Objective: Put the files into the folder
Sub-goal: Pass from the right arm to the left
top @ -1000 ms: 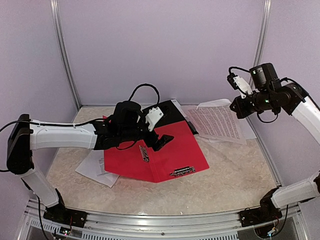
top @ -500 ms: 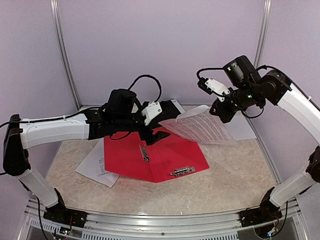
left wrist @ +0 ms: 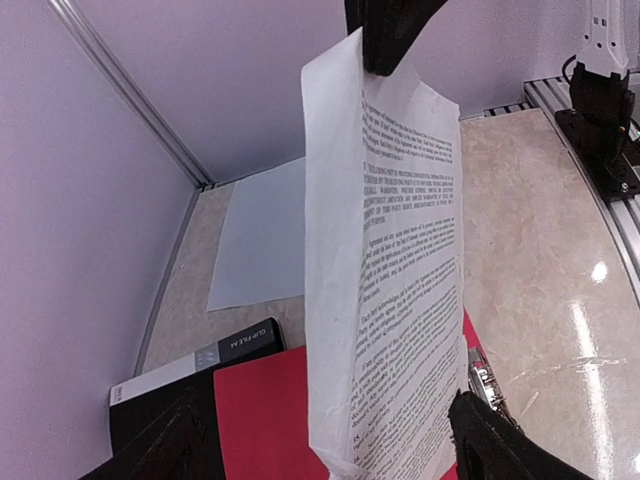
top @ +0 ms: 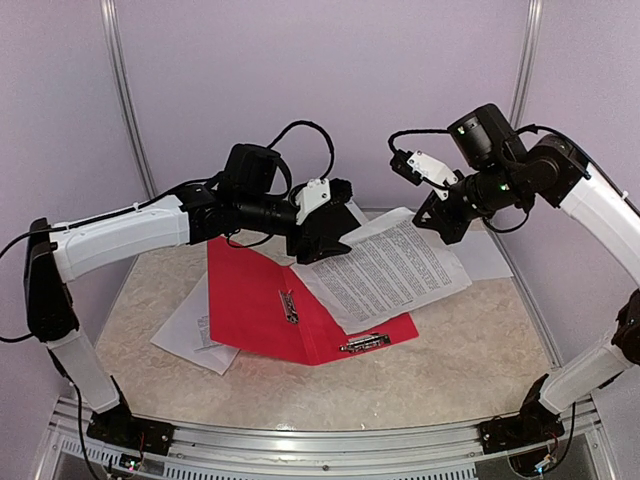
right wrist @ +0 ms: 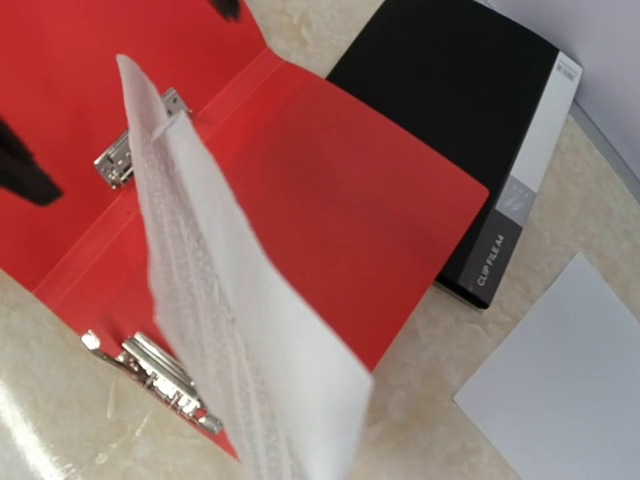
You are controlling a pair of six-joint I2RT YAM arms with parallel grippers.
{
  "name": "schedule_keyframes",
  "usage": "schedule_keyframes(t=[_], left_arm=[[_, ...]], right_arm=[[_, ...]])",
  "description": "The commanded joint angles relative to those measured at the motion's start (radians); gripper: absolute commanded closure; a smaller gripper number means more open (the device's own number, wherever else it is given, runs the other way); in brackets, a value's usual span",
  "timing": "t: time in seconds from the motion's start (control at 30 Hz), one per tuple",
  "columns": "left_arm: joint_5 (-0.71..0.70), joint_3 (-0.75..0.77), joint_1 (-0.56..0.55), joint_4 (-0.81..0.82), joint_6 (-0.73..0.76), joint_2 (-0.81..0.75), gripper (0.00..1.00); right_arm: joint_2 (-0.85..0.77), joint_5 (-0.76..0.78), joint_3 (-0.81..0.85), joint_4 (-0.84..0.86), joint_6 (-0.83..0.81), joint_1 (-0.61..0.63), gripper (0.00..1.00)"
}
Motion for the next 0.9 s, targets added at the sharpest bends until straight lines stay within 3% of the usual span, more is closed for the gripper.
schedule_keyframes(t=[0.0, 0.7, 0.73, 0.8, 0.87], left_arm=[[0.179, 0.086, 0.014, -0.17, 0.018, 0.08, 0.23], [0.265, 0.17, 0.039, -0.199, -0.047, 0.189, 0.6], [0.263, 0.172, 0.038, -0.205, -0.047, 0.192, 0.65], [0.255, 0.175, 0.034, -0.211, -0.047, 0.198, 0.85], [0.235, 0.174, 0.029, -0.21, -0.049, 0.204, 0.93]], right_arm=[[-0.02, -0.012, -0.019, -0.004, -0.008, 0.01, 1.0], [-0.023, 0.014, -0.049, 0.015, -0.002, 0.009, 1.0], [-0.022, 0.013, -0.05, 0.017, 0.0, 0.01, 1.0], [-0.022, 0.006, -0.051, 0.021, 0.0, 0.009, 1.0], [-0.022, 0.01, -0.053, 0.023, 0.003, 0.009, 1.0]])
